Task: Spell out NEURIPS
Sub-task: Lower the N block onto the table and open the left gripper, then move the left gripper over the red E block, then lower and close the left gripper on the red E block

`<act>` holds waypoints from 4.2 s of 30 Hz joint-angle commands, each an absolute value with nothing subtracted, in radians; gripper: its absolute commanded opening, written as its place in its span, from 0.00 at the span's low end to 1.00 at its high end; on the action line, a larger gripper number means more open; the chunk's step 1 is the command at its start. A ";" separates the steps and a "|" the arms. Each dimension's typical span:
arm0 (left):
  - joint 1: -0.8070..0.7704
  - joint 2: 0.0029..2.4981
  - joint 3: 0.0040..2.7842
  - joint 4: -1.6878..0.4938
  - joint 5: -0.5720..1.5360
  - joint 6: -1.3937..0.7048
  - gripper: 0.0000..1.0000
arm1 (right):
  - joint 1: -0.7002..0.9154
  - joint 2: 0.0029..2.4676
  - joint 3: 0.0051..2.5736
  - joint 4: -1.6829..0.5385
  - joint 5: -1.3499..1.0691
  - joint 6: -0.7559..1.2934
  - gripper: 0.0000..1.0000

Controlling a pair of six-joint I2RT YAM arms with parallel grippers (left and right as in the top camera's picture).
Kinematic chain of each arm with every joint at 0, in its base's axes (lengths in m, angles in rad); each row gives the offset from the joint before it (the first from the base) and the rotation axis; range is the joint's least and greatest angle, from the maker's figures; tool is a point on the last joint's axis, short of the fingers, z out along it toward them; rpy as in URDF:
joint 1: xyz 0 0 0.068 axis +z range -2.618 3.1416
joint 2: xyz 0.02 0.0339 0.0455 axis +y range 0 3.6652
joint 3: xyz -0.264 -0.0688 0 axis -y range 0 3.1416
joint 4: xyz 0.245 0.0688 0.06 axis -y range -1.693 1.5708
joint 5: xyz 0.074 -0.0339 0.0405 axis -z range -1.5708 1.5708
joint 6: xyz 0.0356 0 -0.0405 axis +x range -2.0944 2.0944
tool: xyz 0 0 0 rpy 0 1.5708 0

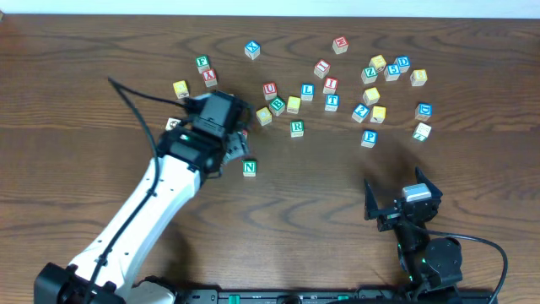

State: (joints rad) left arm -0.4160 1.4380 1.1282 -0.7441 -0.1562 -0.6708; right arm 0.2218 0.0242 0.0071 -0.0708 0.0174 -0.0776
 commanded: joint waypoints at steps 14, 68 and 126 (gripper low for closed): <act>-0.270 1.561 1.156 -0.755 -0.139 -0.818 0.76 | 0.216 0.020 0.006 -0.075 0.012 -0.076 0.99; -0.162 1.814 1.201 -0.672 0.037 -0.760 0.75 | 0.216 0.020 0.006 -0.075 0.012 -0.076 0.99; -0.170 1.790 1.522 -0.806 0.076 -0.376 0.25 | 0.216 0.020 0.006 -0.075 0.012 -0.076 0.99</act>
State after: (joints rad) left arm -0.1638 1.8408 1.4483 -0.7536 0.0750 -0.5121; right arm 0.2218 0.0242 0.0071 -0.0708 0.0174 -0.0776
